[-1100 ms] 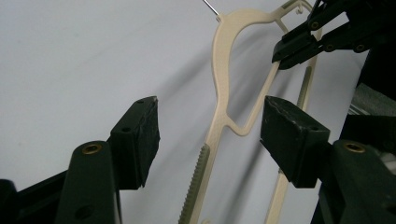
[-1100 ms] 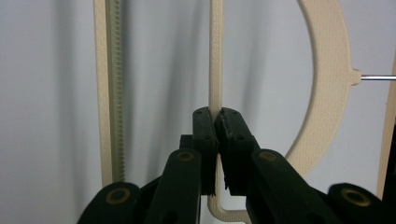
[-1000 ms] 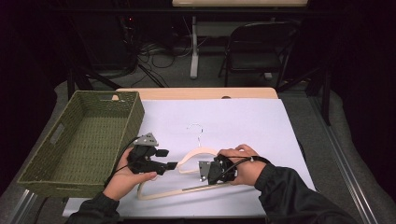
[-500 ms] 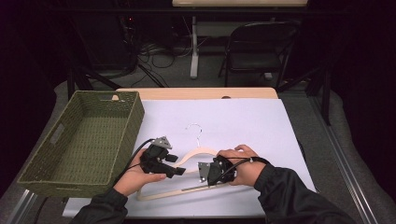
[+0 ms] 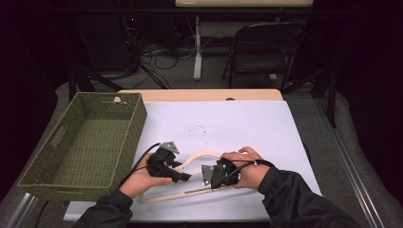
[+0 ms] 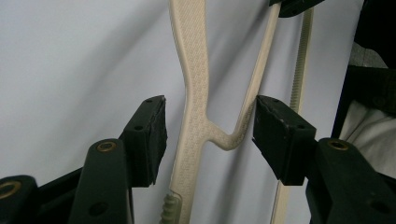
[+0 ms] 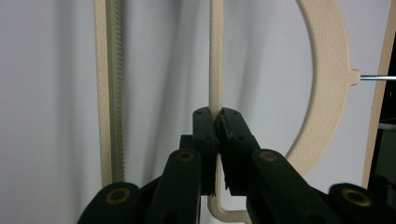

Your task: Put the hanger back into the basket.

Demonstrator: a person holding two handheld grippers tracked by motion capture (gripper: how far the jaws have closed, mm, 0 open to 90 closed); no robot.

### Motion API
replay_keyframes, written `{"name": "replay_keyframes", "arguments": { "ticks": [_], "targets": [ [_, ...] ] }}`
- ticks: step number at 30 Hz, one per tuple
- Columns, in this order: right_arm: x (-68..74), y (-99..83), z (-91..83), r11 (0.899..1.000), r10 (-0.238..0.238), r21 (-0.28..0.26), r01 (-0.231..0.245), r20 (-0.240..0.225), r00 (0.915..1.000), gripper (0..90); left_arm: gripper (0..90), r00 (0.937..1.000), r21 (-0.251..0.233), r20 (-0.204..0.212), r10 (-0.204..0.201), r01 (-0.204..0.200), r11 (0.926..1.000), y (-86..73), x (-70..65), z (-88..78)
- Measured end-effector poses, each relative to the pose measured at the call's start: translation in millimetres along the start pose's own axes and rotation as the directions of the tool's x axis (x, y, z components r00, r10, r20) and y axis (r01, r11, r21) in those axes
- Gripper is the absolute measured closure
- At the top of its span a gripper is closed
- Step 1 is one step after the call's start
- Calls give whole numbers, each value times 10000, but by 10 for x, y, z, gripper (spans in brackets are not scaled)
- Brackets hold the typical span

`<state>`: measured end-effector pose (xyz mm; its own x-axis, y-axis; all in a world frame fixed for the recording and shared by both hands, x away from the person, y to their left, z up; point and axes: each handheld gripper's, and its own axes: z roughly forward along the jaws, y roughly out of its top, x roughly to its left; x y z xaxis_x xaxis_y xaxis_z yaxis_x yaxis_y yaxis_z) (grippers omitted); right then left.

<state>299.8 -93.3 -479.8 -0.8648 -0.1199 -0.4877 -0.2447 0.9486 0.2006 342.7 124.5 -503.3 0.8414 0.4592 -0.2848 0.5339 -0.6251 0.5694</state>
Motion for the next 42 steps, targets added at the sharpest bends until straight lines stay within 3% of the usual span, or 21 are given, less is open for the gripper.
{"name": "replay_keyframes", "arguments": {
  "ticks": [10, 16, 26, 30, 32, 35, 37, 38, 42],
  "targets": [
    [4, 5, 13, 10000, 14, 83, -14, 9, 10000, 855, 545, 9994, 137, 344, 82, -87, 9999, -8, -1, 1],
    [-2, 10, 9, 9995, -139, 276, 137, 75, 9999, 854, 577, 9995, 201, 248, 192, -197, 9996, -8, -13, -12],
    [1, 0, 35, 9995, -243, 184, 239, 188, 9995, 853, 664, 9974, 73, 653, 291, -297, 9995, 5, -28, -68],
    [4, 4, 30, 9994, -210, 285, 206, 164, 9996, 852, 697, 9970, 212, 673, 378, -393, 9990, 10, -54, -71],
    [4, 14, 40, 9986, -409, 351, 400, 260, 9988, 852, 723, 9964, 382, 620, 573, -597, 9975, 14, -74, -62],
    [9, 30, 56, 9978, -514, 447, 498, 352, 9981, 854, 806, 9951, 558, 656, 739, -776, 9954, 16, -111, -49],
    [4, 47, 37, 9980, -425, 485, 410, 311, 9986, 861, 856, 9948, 758, 385, 945, -972, 9924, 20, -143, -36],
    [-15, 68, 29, 9979, -462, 458, 454, 150, 9988, 863, 858, 9942, 807, 280, 1040, -1060, 9911, 22, -150, -35],
    [-10, 67, 44, 9986, -446, 305, 438, 235, 9987, 864, 862, 9935, 786, 243, 1111, -1127, 9905, 15, -147, -38]
  ]
}}
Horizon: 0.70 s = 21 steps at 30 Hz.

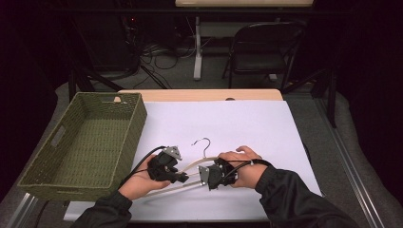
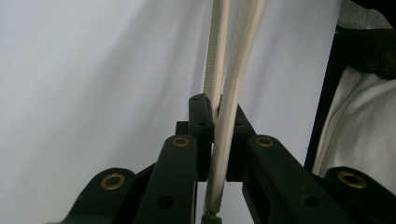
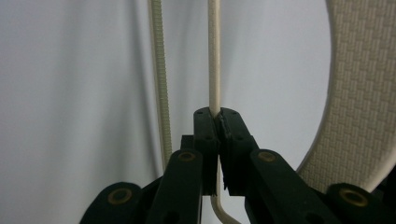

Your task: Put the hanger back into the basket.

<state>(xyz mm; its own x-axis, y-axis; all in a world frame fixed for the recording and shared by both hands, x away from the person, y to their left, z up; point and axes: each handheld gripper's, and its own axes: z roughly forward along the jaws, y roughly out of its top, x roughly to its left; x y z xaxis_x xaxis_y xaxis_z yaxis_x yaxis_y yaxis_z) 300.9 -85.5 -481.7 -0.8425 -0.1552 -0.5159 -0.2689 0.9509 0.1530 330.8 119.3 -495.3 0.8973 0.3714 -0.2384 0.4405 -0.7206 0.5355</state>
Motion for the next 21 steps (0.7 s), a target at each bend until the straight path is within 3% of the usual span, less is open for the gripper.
{"name": "replay_keyframes", "arguments": {
  "ticks": [4, 10, 11, 12, 16, 21],
  "targets": [
    [-7, 1, -9, 9998, -10, 208, 10, 37, 10000, 864, 866, 9998, -27, -28, 192, -192, 9998, 2, -8, 0],
    [-16, -15, 4, 9995, 323, 27, -322, -175, 9993, 850, 871, 9996, 36, 51, 292, -292, 9996, 2, -10, 7],
    [-26, -16, 2, 9995, 297, 66, -295, -239, 9993, 845, 871, 9997, 73, 37, 260, -260, 9996, 3, -13, 9],
    [-19, -31, 22, 9988, 435, -245, -434, 28, 9991, 827, 873, 9997, 100, 80, 248, -249, 9996, 2, -12, 14],
    [-40, -32, -17, 9980, 623, -90, -623, -97, 9980, 795, 873, 9998, 63, 57, 196, -196, 9998, -13, 15, 12],
    [-62, -74, -61, 9948, 945, -361, -949, -125, 9954, 747, 875, 10000, -228, 80, 16, -15, 9997, -33, 48, -56]
  ]
}}
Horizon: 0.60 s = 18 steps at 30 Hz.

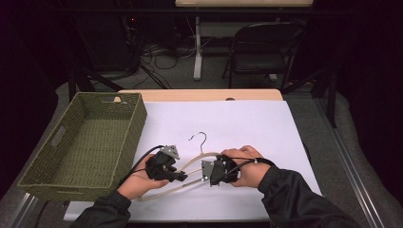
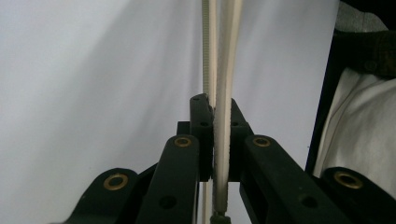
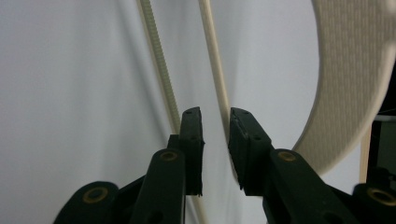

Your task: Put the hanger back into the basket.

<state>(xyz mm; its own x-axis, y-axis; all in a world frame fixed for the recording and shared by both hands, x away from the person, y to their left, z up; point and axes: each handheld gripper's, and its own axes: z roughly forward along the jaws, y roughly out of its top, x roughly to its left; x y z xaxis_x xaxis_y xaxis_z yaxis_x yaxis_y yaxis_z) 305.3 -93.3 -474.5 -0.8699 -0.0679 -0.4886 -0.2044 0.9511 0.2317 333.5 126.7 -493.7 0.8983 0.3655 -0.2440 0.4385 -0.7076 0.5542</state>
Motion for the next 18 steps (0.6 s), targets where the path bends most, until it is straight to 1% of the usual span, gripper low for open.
{"name": "replay_keyframes", "arguments": {
  "ticks": [1, 2, 3, 4, 5, 6, 8, 9, 10, 11, 12, 13, 14, 16, 17, 18],
  "targets": [
    [2, -32, -12, 9993, 217, -318, -209, 258, 9994, 732, 876, 9997, -189, -203, -155, 151, 9997, -8, 5, -44],
    [2, -32, -12, 9993, 217, -318, -209, 258, 9994, 732, 876, 9997, -189, -203, -155, 151, 9997, -8, 5, -44],
    [-4, -47, -17, 9986, 223, -483, -202, 433, 9988, 730, 876, 9996, -240, -210, -196, 191, 9995, -13, 14, -64],
    [-13, -56, -42, 9991, 287, -334, -276, 311, 9991, 722, 876, 9992, -290, -317, -253, 244, 9993, -18, 17, -84],
    [-17, -68, -56, 9987, 379, -338, -369, 302, 9988, 713, 876, 9987, -322, -399, -311, 298, 9990, -21, 19, -104],
    [-19, -82, -57, 9979, 419, -505, -396, 452, 9981, 706, 876, 9985, -393, -425, -339, 323, 9987, -25, 23, -117],
    [-29, -99, -76, 9980, 543, -345, -535, 222, 9983, 687, 876, 9973, -454, -602, -412, 385, 9982, -31, 18, -145],
    [-22, -111, -66, 9976, 583, -399, -570, 340, 9977, 682, 876, 9974, -514, -575, -442, 413, 9978, -35, 21, -158],
    [-20, -120, -60, 9975, 606, -383, -594, 321, 9976, 679, 876, 9968, -544, -642, -477, 443, 9975, -37, 18, -175],
    [-9, -134, -52, 9970, 747, -229, -743, 185, 9970, 668, 876, 9967, -622, -626, -507, 468, 9970, -39, 19, -185],
    [-9, -134, -52, 9970, 747, -229, -743, 185, 9970, 668, 876, 9964, -657, -685, -503, 458, 9968, -39, 16, -194],
    [-12, -138, -45, 9973, 687, -267, -683, 178, 9975, 666, 876, 9952, -691, -807, -545, 490, 9964, -39, 11, -207],
    [-5, -149, -33, 9966, 763, -337, -753, 273, 9967, 662, 876, 9948, -777, -837, -577, 512, 9957, -40, 14, -218],
    [-6, -156, -28, 9960, 805, -412, -793, 266, 9964, 661, 876, 9936, -910, -893, -688, 606, 9940, -40, 22, -246],
    [-11, -161, -33, 9959, 835, -360, -825, 257, 9962, 660, 876, 9921, -971, -999, -757, 660, 9931, -38, 21, -261],
    [-21, -164, -45, 9961, 866, -180, -864, 74, 9962, 659, 876, 9922, -1047, -974, -782, 679, 9922, -38, 26, -276]
  ]
}}
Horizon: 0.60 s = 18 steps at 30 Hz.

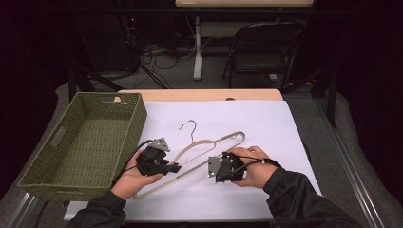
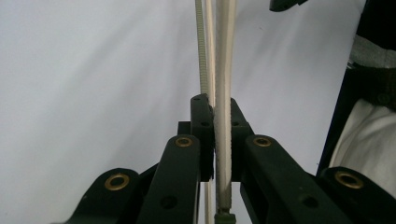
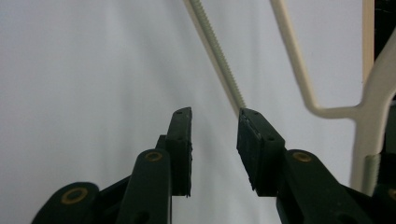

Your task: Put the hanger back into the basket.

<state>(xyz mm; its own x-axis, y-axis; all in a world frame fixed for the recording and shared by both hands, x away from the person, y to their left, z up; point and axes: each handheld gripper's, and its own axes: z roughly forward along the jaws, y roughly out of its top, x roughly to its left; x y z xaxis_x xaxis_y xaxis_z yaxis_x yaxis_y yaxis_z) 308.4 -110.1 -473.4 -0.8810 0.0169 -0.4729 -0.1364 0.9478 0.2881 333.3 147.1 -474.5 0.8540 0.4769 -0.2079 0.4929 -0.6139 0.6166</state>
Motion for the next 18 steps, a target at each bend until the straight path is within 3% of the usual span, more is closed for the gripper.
{"name": "replay_keyframes", "arguments": {
  "ticks": [1, 4, 6, 9, 10, 15, 18],
  "targets": [
    [0, -12, 14, 9997, 5, -231, 0, 210, 9998, 659, 876, 10000, -88, 60, -53, 54, 9999, 0, 3, -12],
    [-4, -30, 4, 9995, 247, -219, -242, 218, 9995, 657, 876, 10000, -278, -17, -98, 98, 9996, 4, -2, -59],
    [-13, -33, 4, 9995, 170, -277, -163, 231, 9996, 654, 876, 9998, -355, -128, -147, 142, 9993, 10, -15, -91],
    [-19, -36, -16, 9998, 207, 32, -207, 181, 9996, 643, 876, 9990, -449, -396, -191, 173, 9988, 25, -35, -149],
    [-17, -47, 3, 9993, 262, -258, -257, 213, 9994, 634, 876, 9992, -509, -328, -246, 229, 9984, 28, -36, -171],
    [-38, -85, 7, 9982, 457, -411, -447, 226, 9987, 586, 875, 9970, -716, -661, -404, 356, 9968, 55, -72, -331],
    [-41, -113, -12, 9974, 715, -111, -712, 345, 9968, 581, 875, 9941, -737, -992, -440, 367, 9966, 65, -89, -453]
  ]
}}
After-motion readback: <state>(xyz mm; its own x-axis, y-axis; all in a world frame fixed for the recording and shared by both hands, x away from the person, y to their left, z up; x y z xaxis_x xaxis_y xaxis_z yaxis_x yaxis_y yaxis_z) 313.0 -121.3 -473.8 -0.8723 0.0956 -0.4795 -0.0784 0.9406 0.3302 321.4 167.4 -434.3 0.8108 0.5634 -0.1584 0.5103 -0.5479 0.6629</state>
